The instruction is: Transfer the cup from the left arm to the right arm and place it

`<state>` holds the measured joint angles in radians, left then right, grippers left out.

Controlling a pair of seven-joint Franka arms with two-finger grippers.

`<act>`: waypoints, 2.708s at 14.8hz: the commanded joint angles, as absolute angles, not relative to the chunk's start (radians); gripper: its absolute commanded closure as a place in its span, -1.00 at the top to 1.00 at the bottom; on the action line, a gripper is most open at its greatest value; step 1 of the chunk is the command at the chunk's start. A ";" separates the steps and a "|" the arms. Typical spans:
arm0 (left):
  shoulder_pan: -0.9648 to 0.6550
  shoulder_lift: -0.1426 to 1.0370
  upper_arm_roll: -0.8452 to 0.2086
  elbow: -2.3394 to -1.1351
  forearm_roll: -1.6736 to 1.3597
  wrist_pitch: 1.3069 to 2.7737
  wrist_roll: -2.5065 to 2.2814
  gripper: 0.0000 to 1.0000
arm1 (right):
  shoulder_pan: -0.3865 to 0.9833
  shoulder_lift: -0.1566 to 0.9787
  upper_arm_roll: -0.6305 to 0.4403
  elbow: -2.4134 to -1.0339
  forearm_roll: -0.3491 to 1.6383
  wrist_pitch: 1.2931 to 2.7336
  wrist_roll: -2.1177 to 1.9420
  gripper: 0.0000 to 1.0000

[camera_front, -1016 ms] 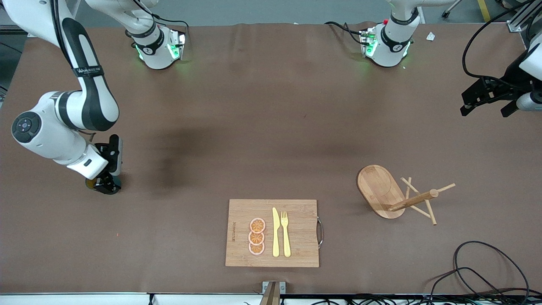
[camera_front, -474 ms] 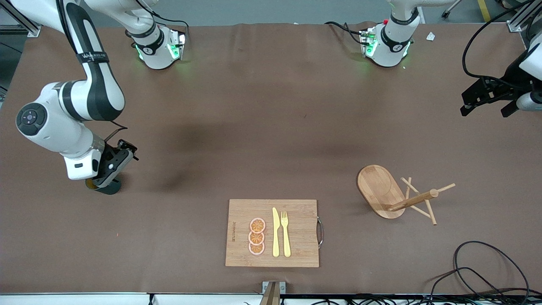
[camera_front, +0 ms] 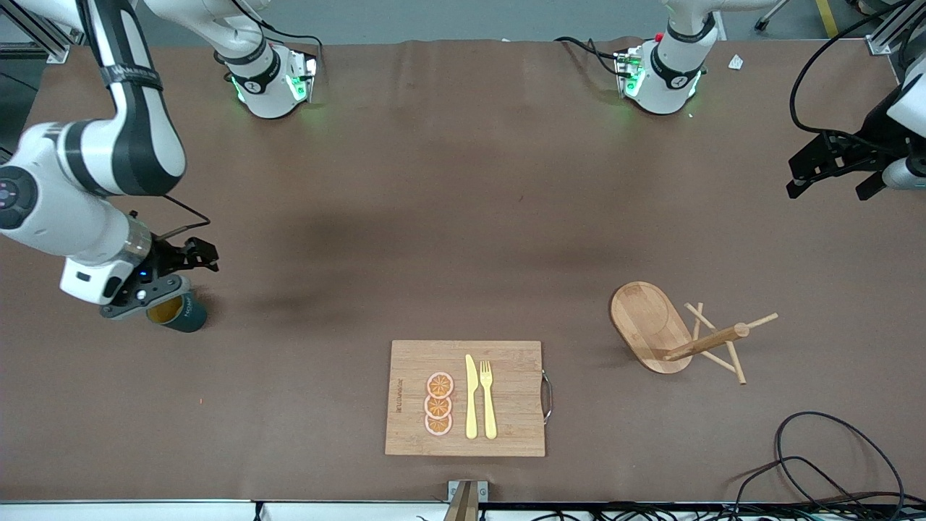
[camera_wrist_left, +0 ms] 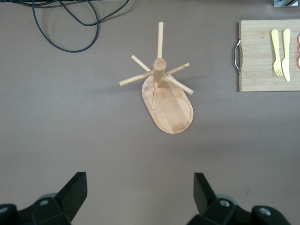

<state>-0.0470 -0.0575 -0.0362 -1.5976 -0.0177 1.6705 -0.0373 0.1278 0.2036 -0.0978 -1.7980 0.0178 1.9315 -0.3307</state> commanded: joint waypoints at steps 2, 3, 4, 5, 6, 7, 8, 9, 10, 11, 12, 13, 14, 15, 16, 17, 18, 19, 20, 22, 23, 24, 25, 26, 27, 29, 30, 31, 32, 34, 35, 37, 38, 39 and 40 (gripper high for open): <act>-0.048 -0.046 -0.038 -1.575 0.002 1.671 -0.034 1.00 | 0.097 0.189 -0.094 -1.706 -0.003 1.772 -0.129 1.00; -0.048 -0.046 -0.038 -1.575 0.000 1.671 -0.034 1.00 | 0.078 0.183 -0.094 -1.692 -0.002 1.757 -0.123 1.00; -0.048 -0.046 -0.038 -1.575 0.002 1.671 -0.035 1.00 | 0.055 0.169 -0.092 -1.683 0.002 1.747 -0.124 1.00; -0.048 -0.046 -0.038 -1.575 0.002 1.671 -0.035 1.00 | 0.034 0.154 -0.092 -1.681 0.002 1.743 -0.127 1.00; -0.048 -0.046 -0.038 -1.575 0.002 1.671 -0.035 1.00 | 0.016 0.140 -0.092 -1.680 0.002 1.729 -0.129 1.00; -0.046 -0.046 -0.038 -1.575 0.002 1.671 -0.034 1.00 | -0.004 0.134 -0.092 -1.660 0.002 1.697 -0.129 1.00; -0.046 -0.046 -0.038 -1.575 0.002 1.671 -0.031 1.00 | -0.017 0.132 -0.092 -1.629 0.002 1.662 -0.121 1.00; -0.046 -0.046 -0.038 -1.575 0.002 1.671 -0.031 1.00 | -0.020 0.133 -0.092 -1.594 0.002 1.626 -0.121 1.00; -0.046 -0.046 -0.038 -1.575 0.002 1.671 -0.031 1.00 | -0.020 0.133 -0.092 -1.566 -0.002 1.593 -0.120 1.00; -0.046 -0.046 -0.038 -1.575 0.002 1.671 -0.031 1.00 | -0.020 0.133 -0.092 -1.543 -0.003 1.568 -0.120 1.00; -0.046 -0.046 -0.038 -1.575 0.002 1.671 -0.031 1.00 | -0.020 0.136 -0.092 -1.519 -0.005 1.550 -0.115 1.00; -0.048 -0.046 -0.038 -1.575 0.002 1.671 -0.032 1.00 | -0.021 0.140 -0.092 -1.497 -0.014 1.528 -0.115 1.00; -0.049 -0.046 -0.038 -1.575 0.002 1.671 -0.032 1.00 | -0.020 0.140 -0.091 -1.491 -0.024 1.508 -0.120 1.00; -0.048 -0.046 -0.038 -1.575 0.002 1.671 -0.026 1.00 | -0.015 0.141 -0.089 -1.479 -0.035 1.506 -0.126 1.00; -0.048 -0.046 -0.038 -1.574 0.002 1.671 -0.026 1.00 | -0.015 0.143 -0.089 -1.457 -0.044 1.499 -0.127 1.00; -0.048 -0.046 -0.038 -1.575 0.002 1.671 -0.026 1.00 | -0.012 0.147 -0.087 -1.447 -0.051 1.493 -0.123 1.00; -0.046 -0.046 -0.038 -1.575 0.002 1.671 -0.026 1.00 | -0.011 0.150 -0.087 -1.447 -0.051 1.494 -0.121 1.00; -0.046 -0.046 -0.038 -1.575 0.002 1.671 -0.026 1.00 | -0.011 0.150 -0.087 -1.440 -0.048 1.493 -0.121 1.00; -0.046 -0.046 -0.038 -1.575 0.002 1.671 -0.025 1.00 | -0.011 0.152 -0.087 -1.430 -0.035 1.494 -0.118 1.00; -0.046 -0.046 -0.038 -1.574 0.002 1.671 -0.026 1.00 | -0.009 0.150 -0.084 -1.431 -0.028 1.461 -0.114 1.00; -0.046 -0.046 -0.038 -1.574 0.002 1.671 -0.028 1.00 | -0.009 0.147 -0.086 -1.431 -0.012 1.438 -0.114 1.00; -0.046 -0.046 -0.038 -1.575 0.002 1.671 -0.028 1.00 | -0.012 0.138 -0.086 -1.437 -0.005 1.436 -0.114 1.00; -0.046 -0.046 -0.038 -1.575 0.002 1.671 -0.028 1.00 | -0.017 0.127 -0.089 -1.439 -0.002 1.433 -0.114 1.00; -0.046 -0.041 -0.038 -1.574 0.002 1.671 -0.029 1.00 | -0.020 0.114 -0.090 -1.445 -0.002 1.430 -0.114 1.00; -0.046 -0.040 -0.038 -1.574 0.002 1.671 -0.031 1.00 | -0.024 0.092 -0.092 -1.465 0.000 1.428 -0.107 1.00; -0.046 -0.040 -0.038 -1.574 0.002 1.671 -0.026 1.00 | -0.025 0.037 -0.091 -1.518 0.002 1.437 -0.065 1.00; -0.046 -0.040 -0.038 -1.574 0.002 1.671 -0.026 1.00 | -0.023 0.009 -0.089 -1.547 0.002 1.446 -0.048 1.00; -0.046 -0.040 -0.038 -1.574 0.002 1.671 -0.026 1.00 | -0.023 -0.014 -0.087 -1.568 0.003 1.456 -0.046 1.00; -0.046 -0.040 -0.038 -1.574 0.002 1.671 -0.026 1.00 | -0.025 -0.035 -0.087 -1.583 0.017 1.462 -0.046 1.00; -0.046 -0.040 -0.038 -1.574 0.002 1.671 -0.026 1.00 | -0.025 -0.063 -0.089 -1.600 0.028 1.468 -0.046 1.00; -0.046 -0.040 -0.038 -1.574 0.002 1.671 -0.026 1.00 | -0.025 -0.080 -0.089 -1.617 0.028 1.477 -0.048 1.00; -0.046 -0.040 -0.038 -1.574 0.002 1.671 -0.026 1.00 | -0.025 -0.104 -0.089 -1.637 0.028 1.493 -0.049 1.00; -0.046 -0.040 -0.038 -1.574 0.002 1.671 -0.026 1.00 | -0.025 -0.109 -0.089 -1.637 0.028 1.491 -0.052 1.00; -0.046 -0.040 -0.038 -1.574 0.002 1.671 -0.026 1.00 | -0.025 -0.120 -0.089 -1.635 0.028 1.491 -0.054 1.00; -0.046 -0.040 -0.038 -1.574 0.002 1.671 -0.025 1.00 | -0.025 -0.133 -0.089 -1.635 0.026 1.490 -0.057 1.00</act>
